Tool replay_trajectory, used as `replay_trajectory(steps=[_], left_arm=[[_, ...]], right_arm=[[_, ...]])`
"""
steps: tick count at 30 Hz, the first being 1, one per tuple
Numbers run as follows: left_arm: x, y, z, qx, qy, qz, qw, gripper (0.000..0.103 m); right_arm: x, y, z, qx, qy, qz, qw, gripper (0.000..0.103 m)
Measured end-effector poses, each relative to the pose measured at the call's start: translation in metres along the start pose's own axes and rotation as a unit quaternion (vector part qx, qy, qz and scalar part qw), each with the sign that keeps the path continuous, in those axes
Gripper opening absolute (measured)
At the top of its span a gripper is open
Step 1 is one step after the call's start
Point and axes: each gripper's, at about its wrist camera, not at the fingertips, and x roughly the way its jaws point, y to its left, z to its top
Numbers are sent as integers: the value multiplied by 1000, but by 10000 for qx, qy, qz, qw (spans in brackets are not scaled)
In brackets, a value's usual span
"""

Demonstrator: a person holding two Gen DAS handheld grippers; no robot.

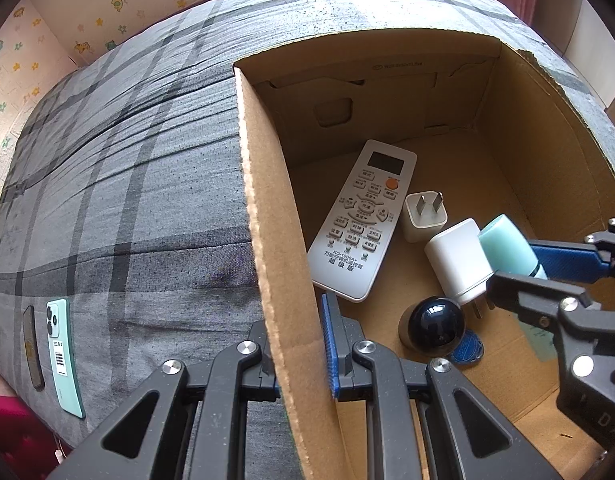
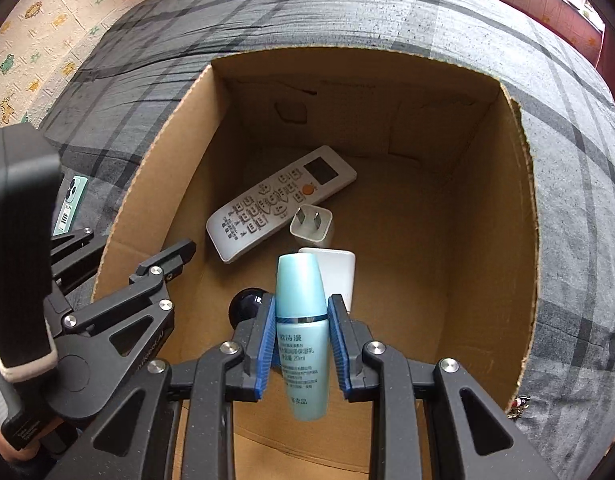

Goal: Organize rigid objects
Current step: 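Lift and carry the lotion tube with the right gripper over the box, then lower the tube into the box and open the right gripper, then move the right gripper back to the metal keychain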

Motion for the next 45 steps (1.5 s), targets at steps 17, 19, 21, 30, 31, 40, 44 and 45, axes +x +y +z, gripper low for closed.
replay_trajectory(steps=[17,19,21,30,31,40,44,45], left_arm=[[1,-1,0,9,2,21,10000,18],[1,-1,0,-3,2,18,10000,18],[1,-1,0,-8,1,20,10000,18],[1,-1,0,-15,4,23,10000,18],[1,-1,0,-18,5,21,10000,18],[1,-2,0,-14,5,36,10000,18],[2,-2,0,-15,6,34,10000,18],[1,-2,0,-18,10,33,10000,18]], right_arm=[[18,2,4,136,220,169,9995,28],[18,2,4,122,219,170,9995,28],[15,1,4,141,200,204,9995,33],[-8,-4,0,139,-21,85,9999,59],[-11,-5,0,133,-39,103,9999,60],[-37,5,-1,-192,-423,-232,9987,91],[-48,6,-1,-232,-528,-199,9981,96],[-51,5,-1,-232,-550,-198,9980,102]])
